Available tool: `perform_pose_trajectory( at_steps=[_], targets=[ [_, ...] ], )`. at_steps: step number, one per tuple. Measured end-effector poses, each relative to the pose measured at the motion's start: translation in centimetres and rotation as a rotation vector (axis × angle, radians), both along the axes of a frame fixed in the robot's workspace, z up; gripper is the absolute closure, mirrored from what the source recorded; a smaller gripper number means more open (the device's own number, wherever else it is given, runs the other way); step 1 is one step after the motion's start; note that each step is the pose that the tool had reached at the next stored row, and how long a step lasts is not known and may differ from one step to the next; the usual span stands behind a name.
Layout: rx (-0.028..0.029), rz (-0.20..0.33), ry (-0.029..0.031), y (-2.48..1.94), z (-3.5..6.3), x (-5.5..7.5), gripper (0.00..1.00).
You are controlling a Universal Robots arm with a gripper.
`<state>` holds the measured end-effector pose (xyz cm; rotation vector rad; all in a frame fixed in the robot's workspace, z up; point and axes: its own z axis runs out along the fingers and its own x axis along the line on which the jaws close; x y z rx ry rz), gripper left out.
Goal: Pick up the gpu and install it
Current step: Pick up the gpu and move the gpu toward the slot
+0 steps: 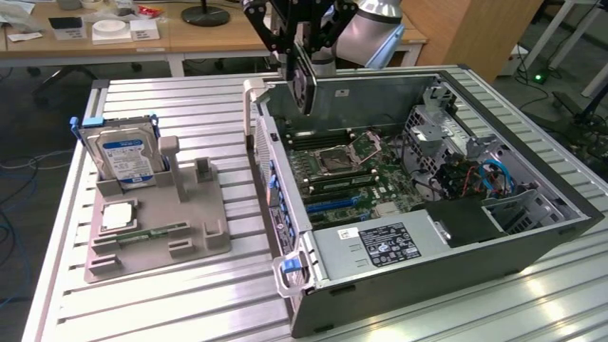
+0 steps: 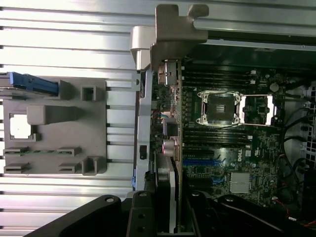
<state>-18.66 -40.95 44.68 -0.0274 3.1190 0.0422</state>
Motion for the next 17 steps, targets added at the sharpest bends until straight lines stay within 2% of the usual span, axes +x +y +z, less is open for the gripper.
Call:
perform_pose_trajectory(
  at_steps=[17],
  targets=[
    [0.0001,0.000,0.0000,0.00,-0.01,1.03,0.72]
  ],
)
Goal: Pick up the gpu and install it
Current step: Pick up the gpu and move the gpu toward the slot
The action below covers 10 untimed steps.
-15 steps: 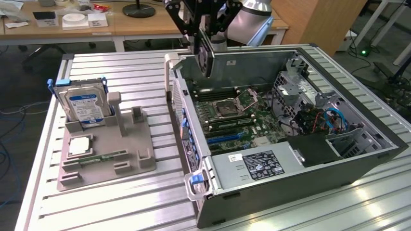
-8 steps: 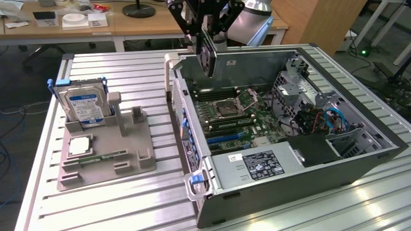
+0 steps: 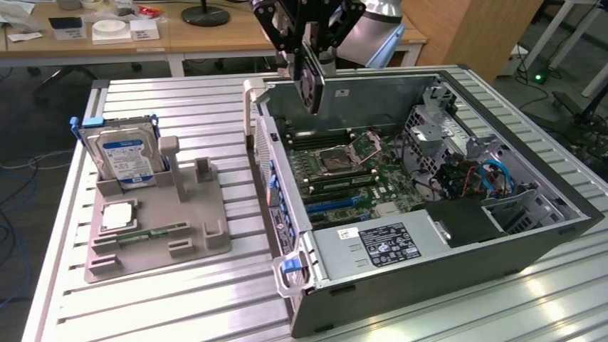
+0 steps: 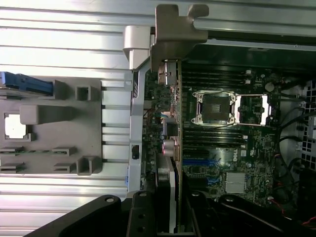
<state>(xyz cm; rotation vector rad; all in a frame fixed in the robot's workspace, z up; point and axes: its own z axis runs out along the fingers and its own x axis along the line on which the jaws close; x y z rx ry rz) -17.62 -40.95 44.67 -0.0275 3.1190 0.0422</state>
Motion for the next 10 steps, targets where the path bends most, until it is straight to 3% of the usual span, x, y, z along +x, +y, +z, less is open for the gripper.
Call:
perform_pose_trajectory(
  at_steps=[10],
  targets=[
    [0.0000,0.000,0.0000,0.00,0.00,0.60,0.72]
  ],
)
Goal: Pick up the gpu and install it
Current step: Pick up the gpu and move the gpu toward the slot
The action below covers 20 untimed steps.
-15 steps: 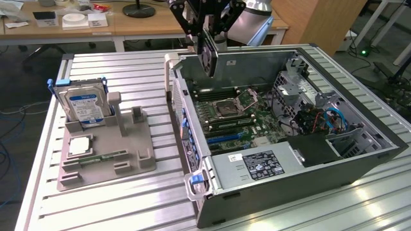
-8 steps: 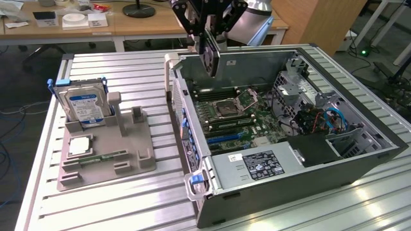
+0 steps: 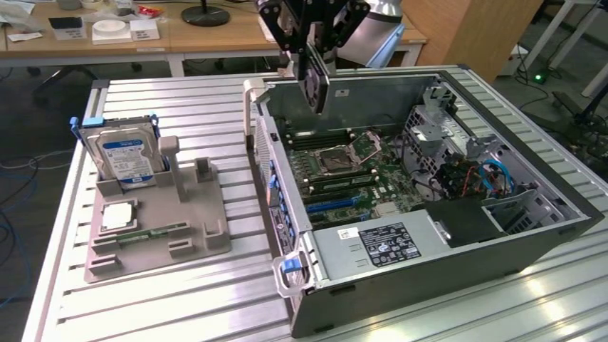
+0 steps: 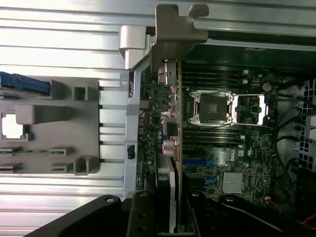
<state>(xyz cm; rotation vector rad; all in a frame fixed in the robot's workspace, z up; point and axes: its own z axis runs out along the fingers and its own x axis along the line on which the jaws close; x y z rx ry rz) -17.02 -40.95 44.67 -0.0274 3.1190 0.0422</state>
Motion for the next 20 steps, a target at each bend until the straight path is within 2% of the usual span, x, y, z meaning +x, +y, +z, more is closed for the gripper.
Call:
perform_pose_trajectory(
  at_steps=[20],
  targets=[
    [-0.0001,0.000,0.0000,0.00,-0.01,1.6,0.72]
  ],
)
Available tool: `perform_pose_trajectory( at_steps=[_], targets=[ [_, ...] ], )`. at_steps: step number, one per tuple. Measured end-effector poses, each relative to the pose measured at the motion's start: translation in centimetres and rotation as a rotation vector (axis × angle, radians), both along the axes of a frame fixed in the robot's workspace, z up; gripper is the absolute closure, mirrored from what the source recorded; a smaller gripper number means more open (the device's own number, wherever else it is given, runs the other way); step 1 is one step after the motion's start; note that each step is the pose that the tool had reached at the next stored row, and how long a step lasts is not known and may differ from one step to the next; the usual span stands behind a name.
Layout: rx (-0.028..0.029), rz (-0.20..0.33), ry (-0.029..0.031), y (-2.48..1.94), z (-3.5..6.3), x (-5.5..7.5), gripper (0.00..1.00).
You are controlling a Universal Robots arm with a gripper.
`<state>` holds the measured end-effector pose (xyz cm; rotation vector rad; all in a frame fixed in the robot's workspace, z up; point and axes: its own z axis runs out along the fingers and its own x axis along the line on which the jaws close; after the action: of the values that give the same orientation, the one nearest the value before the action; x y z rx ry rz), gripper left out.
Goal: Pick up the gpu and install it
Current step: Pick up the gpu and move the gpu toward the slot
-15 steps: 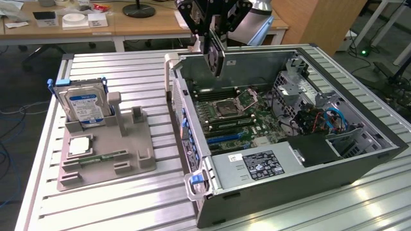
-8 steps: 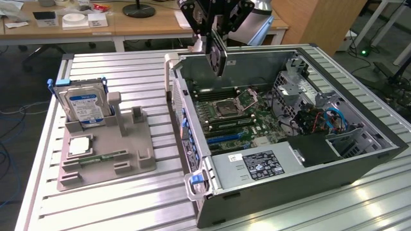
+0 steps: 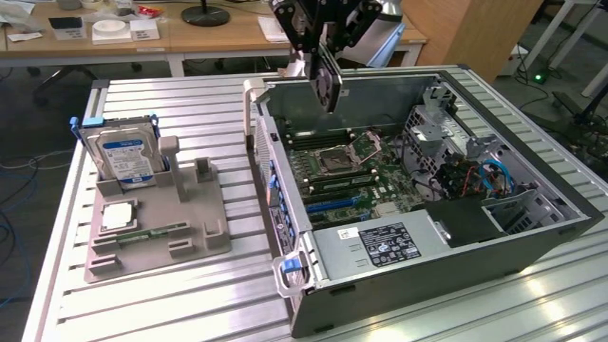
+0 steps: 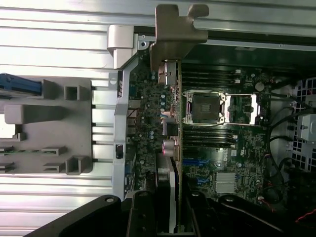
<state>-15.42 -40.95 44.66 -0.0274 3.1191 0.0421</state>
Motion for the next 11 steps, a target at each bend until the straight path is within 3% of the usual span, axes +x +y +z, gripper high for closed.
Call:
perform_pose_trajectory(
  at_steps=[11],
  targets=[
    [0.0000,0.000,0.0001,0.00,-0.01,1.08,0.72]
  ],
)
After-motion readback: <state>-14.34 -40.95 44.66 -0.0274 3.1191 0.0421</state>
